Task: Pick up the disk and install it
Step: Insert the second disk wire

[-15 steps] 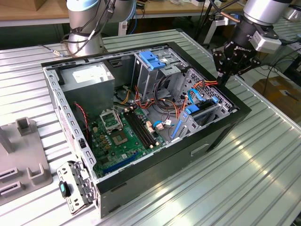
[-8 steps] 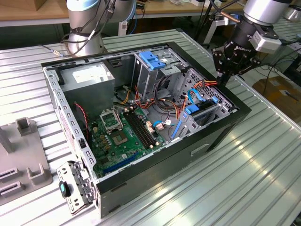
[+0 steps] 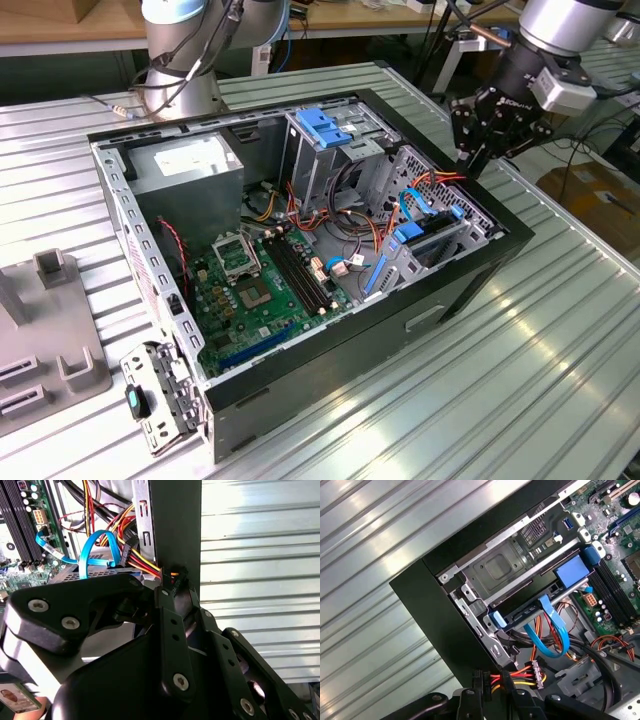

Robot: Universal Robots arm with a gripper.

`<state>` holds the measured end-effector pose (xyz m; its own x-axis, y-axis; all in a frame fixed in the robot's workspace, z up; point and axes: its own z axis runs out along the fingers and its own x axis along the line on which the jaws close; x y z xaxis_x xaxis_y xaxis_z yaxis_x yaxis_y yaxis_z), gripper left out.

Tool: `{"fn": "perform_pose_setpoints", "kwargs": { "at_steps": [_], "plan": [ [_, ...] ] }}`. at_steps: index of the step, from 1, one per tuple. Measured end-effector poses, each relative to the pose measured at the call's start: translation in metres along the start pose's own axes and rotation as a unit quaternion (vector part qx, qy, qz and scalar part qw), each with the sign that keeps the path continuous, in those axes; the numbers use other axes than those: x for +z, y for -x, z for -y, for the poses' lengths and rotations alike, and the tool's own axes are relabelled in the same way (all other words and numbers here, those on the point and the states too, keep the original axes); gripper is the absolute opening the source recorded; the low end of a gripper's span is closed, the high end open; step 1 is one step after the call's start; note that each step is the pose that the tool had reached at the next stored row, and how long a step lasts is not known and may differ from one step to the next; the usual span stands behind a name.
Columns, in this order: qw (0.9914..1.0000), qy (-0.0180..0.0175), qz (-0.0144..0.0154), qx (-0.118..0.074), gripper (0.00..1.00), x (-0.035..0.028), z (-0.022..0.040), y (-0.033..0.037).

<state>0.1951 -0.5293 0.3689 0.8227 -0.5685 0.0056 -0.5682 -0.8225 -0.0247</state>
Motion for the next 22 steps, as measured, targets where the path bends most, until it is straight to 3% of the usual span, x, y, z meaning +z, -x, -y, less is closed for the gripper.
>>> {"fn": "perform_pose_setpoints", "kwargs": {
  "at_steps": [13, 16, 22],
  "plan": [
    [0.99999, -0.0005, 0.0005, -0.005, 0.28, 0.0000, 0.0006, -0.0029],
    [0.99999, -0.0005, 0.0004, -0.005, 0.16, 0.0000, 0.0005, -0.0029],
    [0.99999, -0.0005, 0.0005, -0.005, 0.16, 0.0000, 0.0004, -0.0030]
  ]
}}
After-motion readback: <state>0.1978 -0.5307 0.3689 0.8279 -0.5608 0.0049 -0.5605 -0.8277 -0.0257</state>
